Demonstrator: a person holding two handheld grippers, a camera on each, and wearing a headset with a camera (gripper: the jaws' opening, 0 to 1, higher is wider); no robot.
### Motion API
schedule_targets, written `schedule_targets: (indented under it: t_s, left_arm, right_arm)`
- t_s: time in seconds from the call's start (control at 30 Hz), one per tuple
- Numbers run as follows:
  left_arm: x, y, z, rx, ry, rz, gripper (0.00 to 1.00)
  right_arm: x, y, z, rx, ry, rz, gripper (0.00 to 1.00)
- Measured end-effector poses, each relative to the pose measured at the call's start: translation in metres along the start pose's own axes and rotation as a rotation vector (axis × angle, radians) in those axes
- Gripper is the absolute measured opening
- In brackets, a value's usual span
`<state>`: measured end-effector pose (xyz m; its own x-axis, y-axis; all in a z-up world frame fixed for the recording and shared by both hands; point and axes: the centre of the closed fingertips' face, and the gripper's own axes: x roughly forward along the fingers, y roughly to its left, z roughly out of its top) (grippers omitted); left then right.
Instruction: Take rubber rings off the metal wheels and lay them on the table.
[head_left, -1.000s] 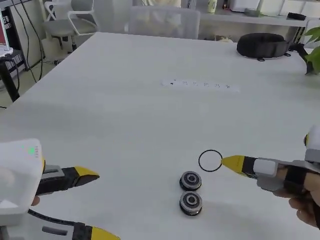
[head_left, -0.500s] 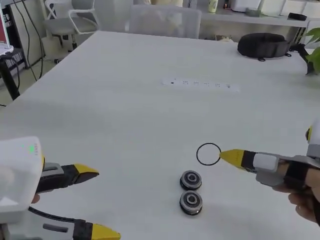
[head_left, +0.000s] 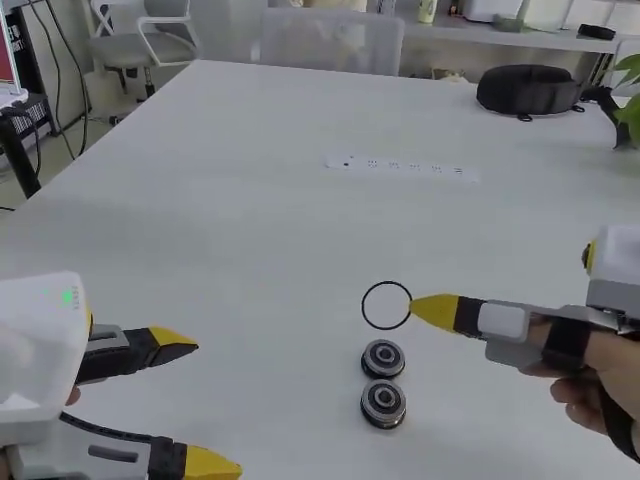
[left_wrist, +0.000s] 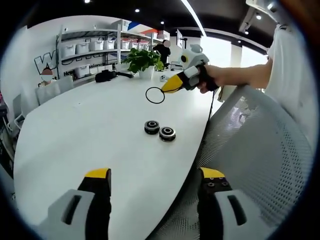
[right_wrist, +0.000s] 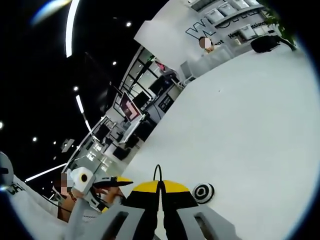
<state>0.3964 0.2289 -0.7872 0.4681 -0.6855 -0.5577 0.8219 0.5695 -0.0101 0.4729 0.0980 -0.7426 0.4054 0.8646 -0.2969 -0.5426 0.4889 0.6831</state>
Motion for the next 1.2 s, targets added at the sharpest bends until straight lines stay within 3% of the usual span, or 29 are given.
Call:
schedule_targets:
  t_s: [1.2]
  left_arm:
    - [0.003, -0.005, -0.001, 0.010, 0.007, -0.029, 0.68]
  right_arm:
    - [0.039, 0.027, -0.025, -0.126, 0.121, 0.035, 0.00]
